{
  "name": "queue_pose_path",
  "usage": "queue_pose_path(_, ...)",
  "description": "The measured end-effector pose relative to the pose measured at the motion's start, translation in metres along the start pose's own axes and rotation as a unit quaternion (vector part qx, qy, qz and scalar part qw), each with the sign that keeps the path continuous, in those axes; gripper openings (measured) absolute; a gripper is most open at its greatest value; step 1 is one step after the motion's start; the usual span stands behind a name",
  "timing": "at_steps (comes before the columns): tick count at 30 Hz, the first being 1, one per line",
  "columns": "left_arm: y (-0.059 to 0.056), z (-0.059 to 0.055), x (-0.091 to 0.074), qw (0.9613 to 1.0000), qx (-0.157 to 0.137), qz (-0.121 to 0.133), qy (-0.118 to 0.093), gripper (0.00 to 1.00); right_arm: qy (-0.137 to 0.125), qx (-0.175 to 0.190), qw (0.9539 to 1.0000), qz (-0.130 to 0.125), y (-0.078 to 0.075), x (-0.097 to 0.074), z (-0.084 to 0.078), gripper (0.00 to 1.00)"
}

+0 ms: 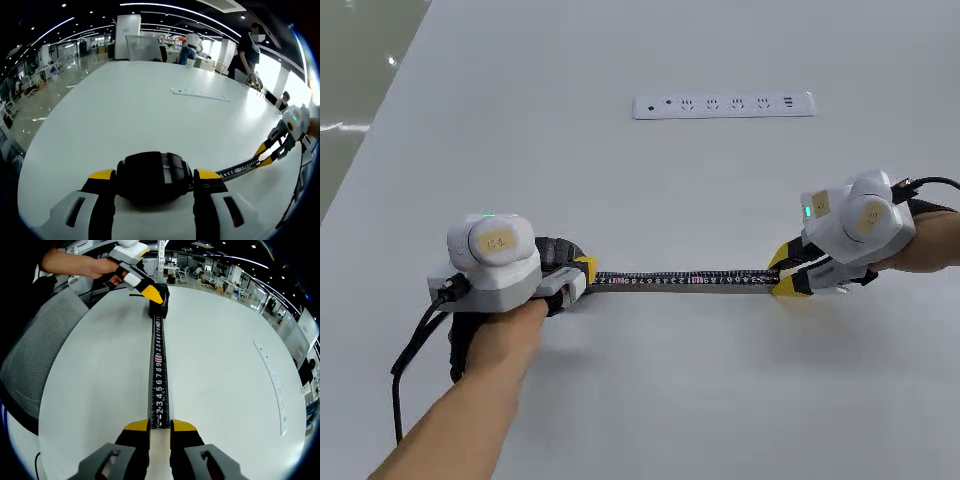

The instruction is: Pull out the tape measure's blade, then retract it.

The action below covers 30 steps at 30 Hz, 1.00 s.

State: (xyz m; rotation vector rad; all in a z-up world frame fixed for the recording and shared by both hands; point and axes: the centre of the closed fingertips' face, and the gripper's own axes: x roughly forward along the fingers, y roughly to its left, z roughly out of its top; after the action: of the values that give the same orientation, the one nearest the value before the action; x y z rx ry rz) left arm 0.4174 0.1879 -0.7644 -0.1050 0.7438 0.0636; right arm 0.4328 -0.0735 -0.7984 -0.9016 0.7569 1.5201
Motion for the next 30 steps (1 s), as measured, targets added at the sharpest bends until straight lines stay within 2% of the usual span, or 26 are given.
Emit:
queue_pose_path(11, -0.0013, -0.0021, 0.0063, 0.9998, 0.009, 0.009, 0.014, 0.61, 0.000, -0.007, 1.0000, -0.002, 0.0002, 0.0002, 0.0001, 0.10)
queue_pose_path(16, -0.0004, -0.0022, 0.0052, 0.9998, 0.009, 0.010, 0.016, 0.61, 0.004, -0.016, 0.9999, -0.003, 0.0012, -0.0002, 0.0004, 0.10)
queue_pose_path(22, -0.0010, -0.0031, 0.0053, 0.9994, 0.012, 0.015, 0.028, 0.60, 0.005, -0.017, 0.9998, -0.006, 0.0024, -0.0006, -0.0006, 0.10)
queue_pose_path(30, 0.0000, -0.0038, 0.0060, 0.9992, 0.016, 0.019, 0.030, 0.57, 0.003, -0.018, 0.9998, -0.006, 0.0030, -0.0003, -0.0017, 0.10)
